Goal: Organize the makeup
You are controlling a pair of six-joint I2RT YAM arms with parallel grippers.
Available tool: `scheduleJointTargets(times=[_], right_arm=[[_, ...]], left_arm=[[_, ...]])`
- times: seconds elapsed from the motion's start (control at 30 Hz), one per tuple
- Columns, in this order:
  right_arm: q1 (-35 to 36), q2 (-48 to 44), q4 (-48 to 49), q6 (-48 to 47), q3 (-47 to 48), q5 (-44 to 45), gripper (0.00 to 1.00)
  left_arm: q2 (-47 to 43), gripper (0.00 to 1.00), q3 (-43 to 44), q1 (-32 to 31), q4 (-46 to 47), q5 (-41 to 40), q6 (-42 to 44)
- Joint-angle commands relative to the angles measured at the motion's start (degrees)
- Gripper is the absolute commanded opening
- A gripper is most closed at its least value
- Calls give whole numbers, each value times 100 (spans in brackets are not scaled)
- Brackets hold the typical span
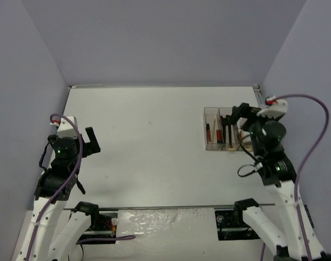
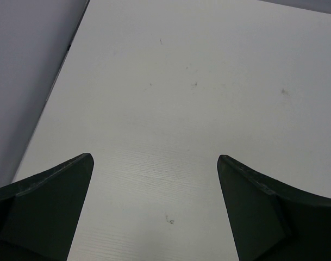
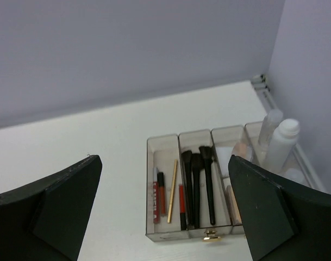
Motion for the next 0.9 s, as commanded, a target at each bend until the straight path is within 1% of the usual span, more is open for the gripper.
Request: scheduleJointTargets(times=[0.0, 0.13, 0.33, 0.43, 0.67, 0.87], right_arm=[[176, -1127, -504, -147, -23, 550, 100], [496, -2082, -546, -192, -395, 702, 100], [755, -2881, -1029, -351, -464, 1102, 100], [849, -3155, -1175, -486, -472, 1159, 100], [876, -3515, -1256, -543, -673, 1221, 100], [887, -3384, -1291, -568, -684, 1182, 100]], left_arm=[[-332, 97, 509, 30, -171, 108, 204], [-568, 97, 493, 30, -298, 154, 231], [-839, 97, 173, 29, -394, 313, 206], [-909, 97, 12, 22, -366, 258, 157], [-1027, 97, -298, 22, -185, 174, 112], [-1064, 97, -487, 30, -61, 164, 95]])
